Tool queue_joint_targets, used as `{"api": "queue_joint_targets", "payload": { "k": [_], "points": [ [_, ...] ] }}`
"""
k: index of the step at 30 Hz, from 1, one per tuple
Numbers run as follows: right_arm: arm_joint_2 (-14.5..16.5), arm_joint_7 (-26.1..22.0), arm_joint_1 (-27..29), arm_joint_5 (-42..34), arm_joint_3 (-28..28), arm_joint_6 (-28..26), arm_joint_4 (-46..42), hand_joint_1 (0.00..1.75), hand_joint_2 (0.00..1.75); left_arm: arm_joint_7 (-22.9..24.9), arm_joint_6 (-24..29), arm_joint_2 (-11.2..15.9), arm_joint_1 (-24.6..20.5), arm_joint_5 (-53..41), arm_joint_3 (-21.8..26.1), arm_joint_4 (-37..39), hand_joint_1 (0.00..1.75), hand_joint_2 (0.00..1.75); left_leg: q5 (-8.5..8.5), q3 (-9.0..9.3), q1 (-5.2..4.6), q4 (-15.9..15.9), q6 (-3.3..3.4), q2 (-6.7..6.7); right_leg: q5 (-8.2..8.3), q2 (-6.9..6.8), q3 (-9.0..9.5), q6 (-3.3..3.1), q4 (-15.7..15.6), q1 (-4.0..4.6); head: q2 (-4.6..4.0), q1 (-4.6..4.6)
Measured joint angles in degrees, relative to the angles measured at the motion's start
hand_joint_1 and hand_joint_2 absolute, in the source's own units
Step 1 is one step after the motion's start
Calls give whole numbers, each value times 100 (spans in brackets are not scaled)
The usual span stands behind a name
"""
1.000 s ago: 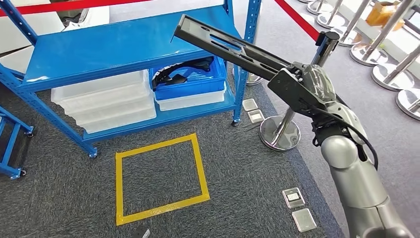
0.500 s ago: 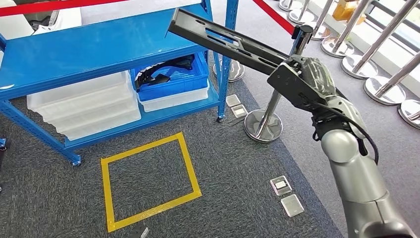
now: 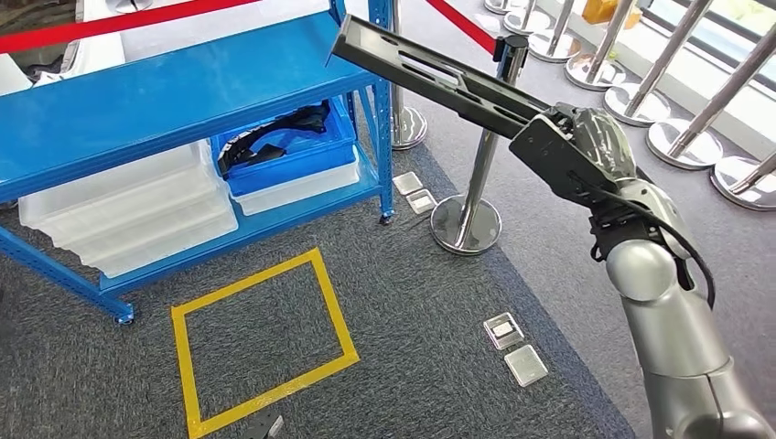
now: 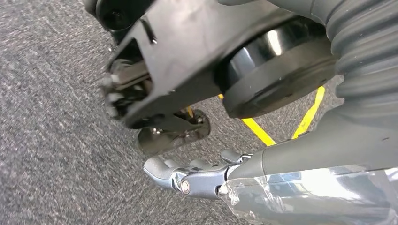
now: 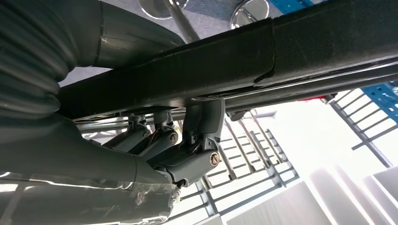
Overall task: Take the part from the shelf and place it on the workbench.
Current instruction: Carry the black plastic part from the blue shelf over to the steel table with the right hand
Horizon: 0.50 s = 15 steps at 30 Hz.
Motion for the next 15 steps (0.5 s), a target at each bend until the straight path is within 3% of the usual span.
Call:
{"api": "queue_joint_targets", "payload": {
  "k": [1,2,4,5,6,9,11,13,15],
  "points": [
    [10,-5,1,-2,3,-2,20,175,175,1,3,0,2,2,0,0,0,175,107,83,-9,-141,33,-8,19,56,-18,-1,1,12,0,-12],
    [19,-14,0,-4,5,-5,37,175,175,2,11,0,1,4,0,0,0,175,284,276,-24,-500,80,-52,40,110,-34,5,1,20,0,-28],
    [35,-38,-6,-1,8,-20,62,175,175,9,36,11,-12,9,0,0,0,175,586,668,-63,-1299,181,-252,79,202,-60,38,9,32,0,-48],
    [43,-51,-15,7,9,-31,77,175,175,13,50,17,-17,10,0,0,0,175,671,779,-82,-1544,212,-324,98,238,-73,66,13,32,0,-50],
    [49,-66,-25,14,9,-43,94,175,175,18,62,23,-20,9,0,0,0,175,703,810,-101,-1640,229,-355,118,275,-86,99,11,27,0,-43],
    [56,-96,-55,23,11,-68,134,175,175,32,77,15,-27,-5,0,1,0,175,821,818,-90,-1735,293,-214,146,325,-129,205,11,17,0,-18],
    [52,-100,-89,23,11,-80,149,175,175,34,78,7,-37,-15,0,2,0,175,909,809,-51,-1819,348,-109,-107,174,-288,242,352,21,0,44],
    [51,-101,-109,23,13,-93,169,175,175,34,78,8,-28,-21,0,2,0,175,940,772,-50,-1830,367,-10,-527,27,-593,290,1104,1,0,126],
    [52,-99,-102,25,16,-100,188,175,175,33,78,7,-14,-29,0,2,0,175,953,732,-44,-1819,354,97,-689,-22,-730,341,1558,-36,0,163]
  ]
}}
